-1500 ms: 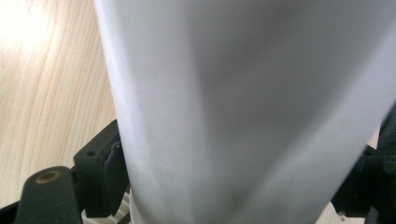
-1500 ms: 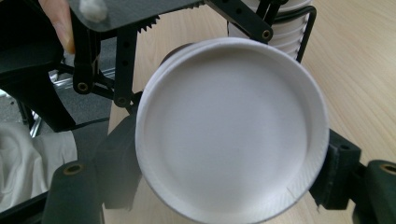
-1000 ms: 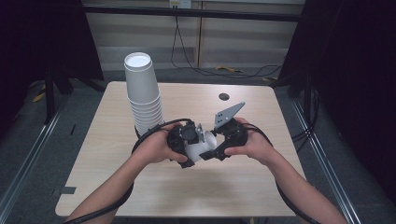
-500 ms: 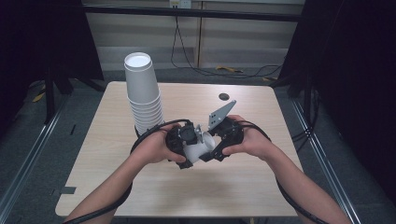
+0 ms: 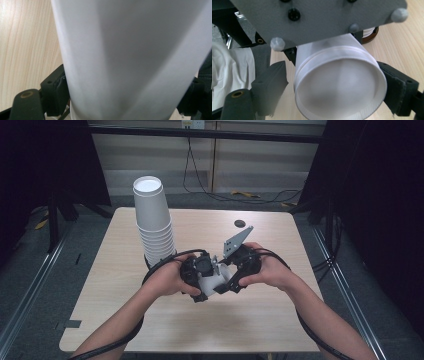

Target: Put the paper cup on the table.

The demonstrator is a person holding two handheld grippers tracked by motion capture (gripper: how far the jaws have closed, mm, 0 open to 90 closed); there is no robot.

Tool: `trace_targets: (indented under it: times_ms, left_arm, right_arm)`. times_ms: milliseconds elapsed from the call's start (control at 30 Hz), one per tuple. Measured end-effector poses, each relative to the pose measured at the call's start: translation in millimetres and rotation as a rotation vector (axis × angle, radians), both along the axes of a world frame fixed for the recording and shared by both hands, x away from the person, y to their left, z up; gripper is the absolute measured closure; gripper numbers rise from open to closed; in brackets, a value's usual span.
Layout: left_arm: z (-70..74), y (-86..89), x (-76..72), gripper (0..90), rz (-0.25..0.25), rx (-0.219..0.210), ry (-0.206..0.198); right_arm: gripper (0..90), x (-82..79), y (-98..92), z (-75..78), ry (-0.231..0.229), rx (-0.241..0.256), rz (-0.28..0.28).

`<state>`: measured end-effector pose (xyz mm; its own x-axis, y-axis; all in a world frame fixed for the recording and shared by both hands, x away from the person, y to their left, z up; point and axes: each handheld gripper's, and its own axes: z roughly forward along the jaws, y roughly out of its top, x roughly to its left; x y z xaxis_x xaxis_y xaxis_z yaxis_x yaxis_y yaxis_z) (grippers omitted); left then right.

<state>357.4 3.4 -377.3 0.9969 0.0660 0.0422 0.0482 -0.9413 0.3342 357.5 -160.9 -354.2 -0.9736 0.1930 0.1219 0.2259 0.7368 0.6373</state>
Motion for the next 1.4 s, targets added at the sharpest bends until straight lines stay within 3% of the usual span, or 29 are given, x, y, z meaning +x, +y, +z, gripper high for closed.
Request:
trace_targets:
  times_ms: [267,467,633,667,733,800,1000,1267,1400]
  left_arm:
    - [-1.4,-0.9,-1.0,16.7,-0.003,-0.009,0.008]
    - [1.4,-2.5,-2.0,16.6,-0.033,0.014,-0.003]
    - [0.1,-3.2,-3.0,16.8,-0.028,0.01,-0.002]
    - [-2.2,-3.6,-6.0,16.8,0.005,-0.014,0.004]
    - [0.0,-3.2,-3.9,16.6,-0.036,0.019,-0.004]
    - [0.6,-1.8,-3.1,15.8,-0.05,0.005,-0.025]
    - [3.4,3.7,-3.2,14.2,-0.044,-0.047,-0.04]
    - [5.4,5.7,-3.2,14.2,-0.052,-0.039,-0.047]
    - [5.0,7.2,-1.4,14.3,-0.05,-0.058,-0.05]
  right_arm:
    - [15.8,0.4,1.1,-2.2,0.004,-0.016,0.004]
    - [19.3,-1.4,2.6,-3.6,-0.007,-0.032,0.017]
    - [23.9,-1.6,2.3,-4.1,-0.017,-0.018,0.021]
    - [24.3,-2.2,2.8,-4.4,-0.016,-0.02,0.02]
    - [24.7,-2.7,3.1,-4.4,-0.016,-0.033,0.02]
    - [24.8,-2.6,2.2,-4.3,-0.016,-0.041,0.017]
    - [25.1,-3.1,-3.0,-4.3,-0.023,-0.037,0.001]
    - [25.5,-4.6,-1.5,-3.2,-0.018,-0.034,-0.017]
    - [25.6,-4.7,-0.5,-3.4,-0.02,-0.039,-0.024]
